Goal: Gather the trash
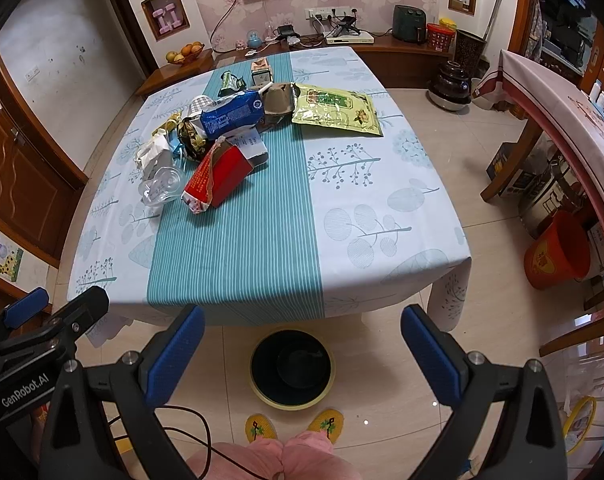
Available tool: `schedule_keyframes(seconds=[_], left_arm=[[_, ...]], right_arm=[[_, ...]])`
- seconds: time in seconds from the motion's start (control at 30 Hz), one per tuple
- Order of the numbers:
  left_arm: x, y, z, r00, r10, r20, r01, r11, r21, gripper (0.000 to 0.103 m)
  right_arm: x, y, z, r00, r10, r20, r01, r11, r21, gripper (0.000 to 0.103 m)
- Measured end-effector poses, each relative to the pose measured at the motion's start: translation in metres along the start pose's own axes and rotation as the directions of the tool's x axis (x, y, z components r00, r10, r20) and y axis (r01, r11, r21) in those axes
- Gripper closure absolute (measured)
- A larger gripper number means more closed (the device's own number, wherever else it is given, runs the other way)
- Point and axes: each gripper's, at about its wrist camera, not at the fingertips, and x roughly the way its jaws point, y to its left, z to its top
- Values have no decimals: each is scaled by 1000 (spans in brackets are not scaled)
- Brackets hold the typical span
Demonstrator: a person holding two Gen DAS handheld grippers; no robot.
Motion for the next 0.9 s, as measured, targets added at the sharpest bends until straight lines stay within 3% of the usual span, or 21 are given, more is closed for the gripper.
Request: schedule_keyframes(seconds=[0.9], left_arm=[[-1, 9, 3, 1000, 4, 13, -4, 1000, -23, 3]], right_arm=[[0, 6, 5, 1000, 10, 13, -10, 1000, -21, 4]])
